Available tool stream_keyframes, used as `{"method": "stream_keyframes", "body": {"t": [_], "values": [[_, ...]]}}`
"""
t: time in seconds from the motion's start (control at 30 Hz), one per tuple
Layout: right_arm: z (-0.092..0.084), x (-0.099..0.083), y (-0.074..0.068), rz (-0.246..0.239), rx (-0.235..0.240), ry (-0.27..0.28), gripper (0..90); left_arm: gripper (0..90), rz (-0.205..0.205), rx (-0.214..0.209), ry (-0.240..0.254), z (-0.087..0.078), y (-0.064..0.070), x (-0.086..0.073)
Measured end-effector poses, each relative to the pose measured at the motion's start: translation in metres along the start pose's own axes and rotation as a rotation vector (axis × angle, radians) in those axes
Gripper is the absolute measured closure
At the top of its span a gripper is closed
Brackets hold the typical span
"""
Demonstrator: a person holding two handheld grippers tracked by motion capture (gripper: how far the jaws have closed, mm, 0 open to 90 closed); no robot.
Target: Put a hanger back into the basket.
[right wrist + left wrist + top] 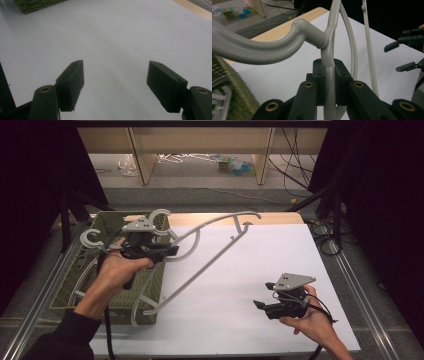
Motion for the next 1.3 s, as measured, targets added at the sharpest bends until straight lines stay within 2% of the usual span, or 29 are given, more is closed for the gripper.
{"method": "stream_keyframes", "body": {"t": [0.07, 0.13, 0.17, 0.23, 0.27, 0.3, 0.33, 0.47, 0.5, 0.57, 0.67, 0.77, 0.93, 1.0, 1.1, 1.17, 1.2, 1.3], "values": [[0.000, -0.001, 0.000, -0.011, 0.003, -0.001, 30.7, 81.5, 0.021, 0.035, -0.009, -0.010, -0.013, 0.000], [0.000, -0.001, -0.002, -0.005, 0.008, -0.008, 30.7, 81.5, 0.007, 0.069, -0.007, -0.019, -0.027, -0.002], [0.001, -0.002, -0.002, -0.004, 0.009, -0.010, 30.7, 81.5, 0.003, 0.069, -0.010, -0.023, -0.033, -0.003], [0.001, -0.003, -0.003, -0.006, 0.011, -0.015, 30.7, 81.5, -0.008, 0.096, -0.013, -0.030, -0.045, -0.007], [0.002, -0.004, -0.003, -0.001, 0.016, -0.018, 30.7, 81.5, -0.038, 0.090, -0.003, -0.032, -0.049, -0.009], [0.002, -0.004, -0.003, -0.005, 0.015, -0.019, 30.7, 81.5, -0.086, 0.060, 0.011, -0.033, -0.048, -0.010], [0.003, -0.005, -0.002, 0.000, 0.011, -0.020, 30.7, 81.5, -0.027, 0.153, -0.014, -0.040, -0.068, -0.014], [0.004, -0.007, -0.003, 0.001, 0.016, -0.027, 30.6, 81.5, -0.040, 0.201, -0.001, -0.051, -0.087, -0.017], [0.004, -0.007, -0.002, 0.002, 0.016, -0.028, 30.6, 81.5, -0.021, 0.212, -0.007, -0.054, -0.094, -0.018], [0.004, -0.007, -0.002, 0.000, 0.016, -0.028, 30.5, 81.5, -0.033, 0.245, -0.017, -0.060, -0.106, -0.022], [0.004, -0.007, -0.001, -0.005, 0.010, -0.025, 30.5, 81.5, -0.037, 0.277, -0.023, -0.064, -0.119, -0.029], [0.004, -0.008, -0.002, 0.007, 0.012, -0.028, 30.4, 81.5, -0.061, 0.300, -0.027, -0.066, -0.130, -0.037], [0.004, -0.008, 0.001, -0.005, 0.008, -0.019, 30.4, 81.5, -0.043, 0.345, -0.066, -0.069, -0.149, -0.057], [0.003, -0.009, 0.000, 0.003, 0.007, -0.024, 30.4, 81.5, -0.047, 0.360, -0.069, -0.069, -0.154, -0.063], [0.003, -0.010, 0.001, 0.012, 0.007, -0.032, 30.4, 81.5, -0.049, 0.373, -0.082, -0.070, -0.161, -0.074], [0.004, -0.011, 0.002, 0.009, 0.006, -0.033, 30.4, 81.5, -0.020, 0.381, -0.123, -0.074, -0.167, -0.083], [0.004, -0.011, 0.002, 0.011, 0.006, -0.033, 30.4, 81.4, -0.037, 0.390, -0.105, -0.072, -0.168, -0.085], [0.004, -0.011, 0.002, 0.008, 0.007, -0.035, 30.4, 81.5, -0.025, 0.396, -0.142, -0.075, -0.174, -0.097]]}}
Point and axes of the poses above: each handheld gripper's, and its own axes: z roughly forward along the jaws, x roughly out of its top, y roughly to its right, the point moved 9 cm from there along z, roughly forward along the jaws, and after that the axes turned 8 degrees about z, right-handed, at the moved point
